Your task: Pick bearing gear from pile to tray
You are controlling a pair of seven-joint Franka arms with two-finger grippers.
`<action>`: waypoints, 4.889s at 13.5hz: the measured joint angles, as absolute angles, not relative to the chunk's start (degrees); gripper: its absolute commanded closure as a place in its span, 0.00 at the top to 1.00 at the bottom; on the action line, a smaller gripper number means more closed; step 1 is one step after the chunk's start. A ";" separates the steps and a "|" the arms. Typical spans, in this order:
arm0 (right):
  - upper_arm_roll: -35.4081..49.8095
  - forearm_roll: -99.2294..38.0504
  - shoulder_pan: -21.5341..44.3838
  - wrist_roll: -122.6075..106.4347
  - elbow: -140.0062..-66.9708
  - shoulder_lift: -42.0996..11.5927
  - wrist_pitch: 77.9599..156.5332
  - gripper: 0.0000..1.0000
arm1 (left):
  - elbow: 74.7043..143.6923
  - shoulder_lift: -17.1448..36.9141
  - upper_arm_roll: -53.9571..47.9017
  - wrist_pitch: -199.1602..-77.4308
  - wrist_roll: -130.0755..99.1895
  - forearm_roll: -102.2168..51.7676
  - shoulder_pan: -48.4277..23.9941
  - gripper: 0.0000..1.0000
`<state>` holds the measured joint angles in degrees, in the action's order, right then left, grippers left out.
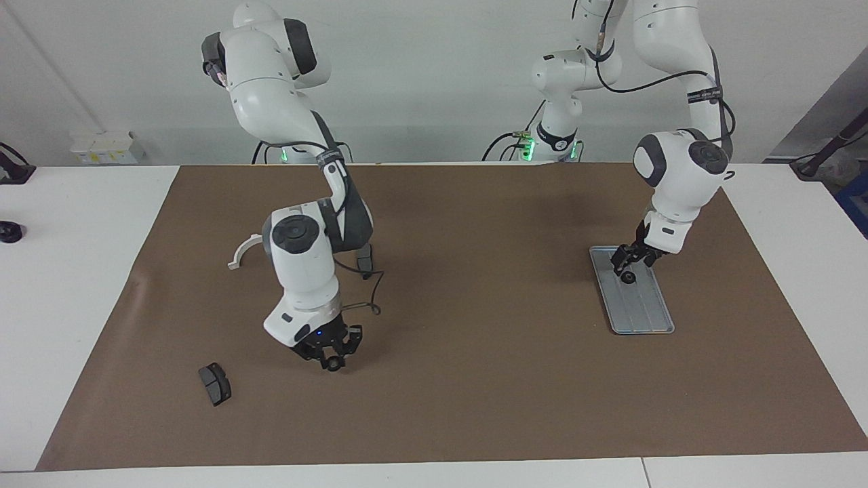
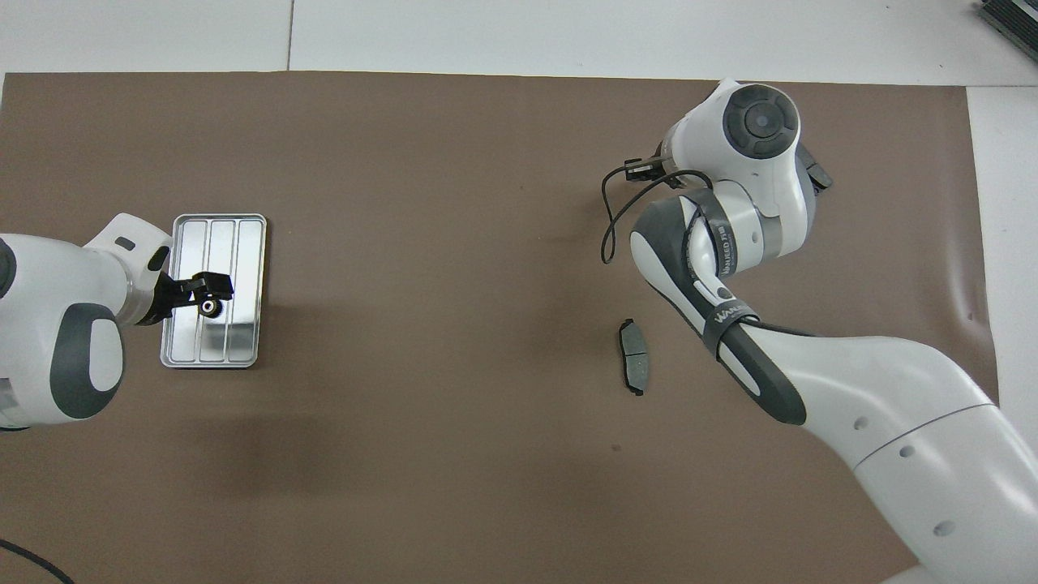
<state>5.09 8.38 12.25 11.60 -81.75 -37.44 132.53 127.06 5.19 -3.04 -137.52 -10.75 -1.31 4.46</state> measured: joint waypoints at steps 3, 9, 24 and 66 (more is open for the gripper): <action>5.45 8.38 18.01 15.64 -81.62 -37.15 133.42 0.08 | 123.39 4.72 -3.04 -134.25 -10.75 -1.31 4.33 1.00; 6.08 8.37 29.33 26.13 -81.38 -37.13 143.15 0.10 | 118.59 4.70 -3.04 -129.79 -10.75 -1.31 4.10 1.00; 4.24 10.35 37.89 37.14 -81.37 -39.62 148.31 0.76 | 118.00 4.70 -3.24 -129.71 -10.80 -1.31 1.71 1.00; 3.54 3.73 4.03 15.49 -97.58 -29.77 128.14 0.27 | 108.13 13.18 -1.57 -123.35 -24.39 1.86 -0.75 0.00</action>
